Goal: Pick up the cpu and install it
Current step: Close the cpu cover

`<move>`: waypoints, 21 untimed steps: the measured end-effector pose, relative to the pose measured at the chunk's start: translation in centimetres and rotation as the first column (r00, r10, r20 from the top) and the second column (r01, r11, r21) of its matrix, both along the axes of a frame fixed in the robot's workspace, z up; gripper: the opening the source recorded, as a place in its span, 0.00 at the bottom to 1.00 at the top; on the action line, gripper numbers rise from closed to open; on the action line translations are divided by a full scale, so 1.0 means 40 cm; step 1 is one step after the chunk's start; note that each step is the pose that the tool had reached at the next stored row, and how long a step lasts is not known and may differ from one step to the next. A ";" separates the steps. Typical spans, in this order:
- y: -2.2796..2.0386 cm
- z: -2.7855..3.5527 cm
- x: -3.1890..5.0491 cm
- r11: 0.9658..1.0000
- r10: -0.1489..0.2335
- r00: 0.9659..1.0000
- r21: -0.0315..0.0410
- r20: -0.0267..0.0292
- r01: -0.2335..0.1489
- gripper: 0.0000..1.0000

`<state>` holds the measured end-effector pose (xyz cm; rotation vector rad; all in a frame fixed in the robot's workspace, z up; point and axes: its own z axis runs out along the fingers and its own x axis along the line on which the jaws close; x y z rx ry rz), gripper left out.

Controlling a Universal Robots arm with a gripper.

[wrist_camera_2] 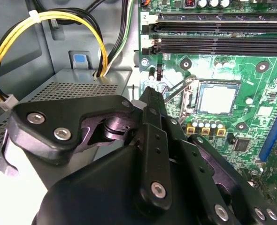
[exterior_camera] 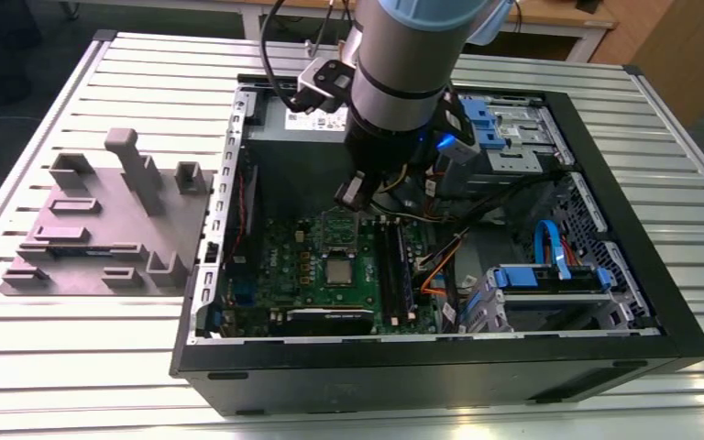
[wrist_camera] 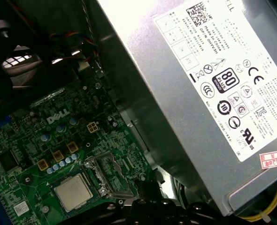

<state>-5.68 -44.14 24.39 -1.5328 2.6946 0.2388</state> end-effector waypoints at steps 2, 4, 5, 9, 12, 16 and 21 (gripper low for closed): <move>0.000 0.001 0.000 1.000 0.000 1.000 0.000 0.000 0.000 0.11; -0.001 0.002 0.000 1.000 0.000 1.000 0.000 0.000 0.000 0.11; -0.001 0.002 0.000 1.000 0.000 1.000 0.000 0.000 0.000 0.11; -0.004 0.003 0.000 1.000 0.000 1.000 0.000 0.000 0.000 0.11; -0.009 0.003 0.000 1.000 0.000 1.000 -0.001 0.000 0.000 0.11; -0.019 0.003 -0.001 1.000 0.000 1.000 -0.001 0.000 0.000 0.11; -0.028 0.003 -0.001 1.000 0.000 1.000 -0.001 0.000 0.000 0.11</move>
